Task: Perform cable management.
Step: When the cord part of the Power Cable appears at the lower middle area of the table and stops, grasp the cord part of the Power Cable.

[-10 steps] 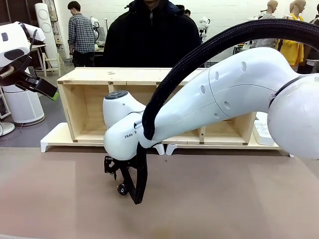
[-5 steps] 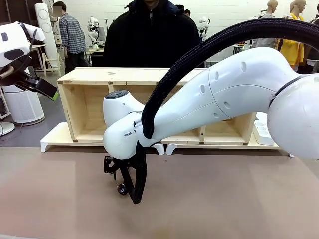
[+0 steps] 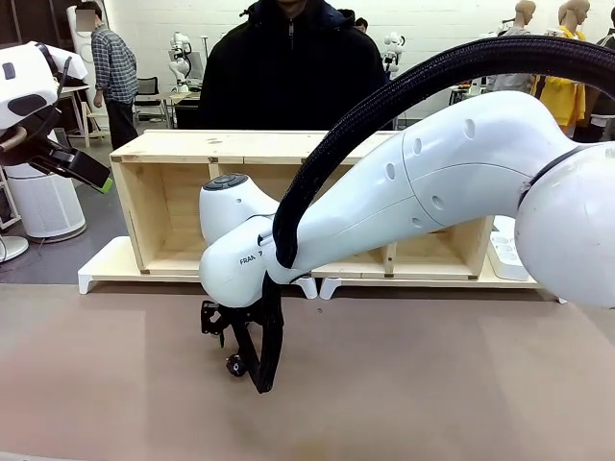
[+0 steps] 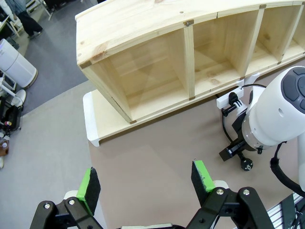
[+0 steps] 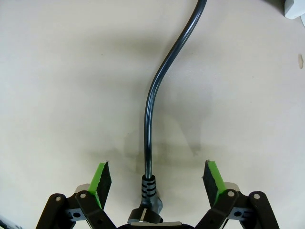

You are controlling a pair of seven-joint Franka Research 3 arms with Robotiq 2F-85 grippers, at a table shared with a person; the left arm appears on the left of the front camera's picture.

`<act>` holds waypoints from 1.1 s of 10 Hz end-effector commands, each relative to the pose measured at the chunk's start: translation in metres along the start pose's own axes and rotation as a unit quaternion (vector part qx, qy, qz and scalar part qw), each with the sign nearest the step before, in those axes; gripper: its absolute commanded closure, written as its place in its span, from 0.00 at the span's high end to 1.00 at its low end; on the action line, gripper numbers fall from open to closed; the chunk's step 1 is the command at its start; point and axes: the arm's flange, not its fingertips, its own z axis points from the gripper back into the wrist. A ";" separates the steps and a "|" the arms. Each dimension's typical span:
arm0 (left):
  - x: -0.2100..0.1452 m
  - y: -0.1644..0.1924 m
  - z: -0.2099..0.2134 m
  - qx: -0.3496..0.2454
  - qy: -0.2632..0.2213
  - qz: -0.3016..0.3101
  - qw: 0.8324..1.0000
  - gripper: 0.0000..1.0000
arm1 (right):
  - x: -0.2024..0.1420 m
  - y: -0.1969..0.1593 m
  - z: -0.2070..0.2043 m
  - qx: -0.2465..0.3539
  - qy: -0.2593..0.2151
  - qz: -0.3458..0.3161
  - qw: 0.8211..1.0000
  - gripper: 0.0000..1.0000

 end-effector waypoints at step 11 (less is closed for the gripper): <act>0.002 0.001 -0.001 0.003 -0.006 0.000 1.000 1.00 | -0.013 0.011 -0.003 -0.019 0.013 0.005 1.000 1.00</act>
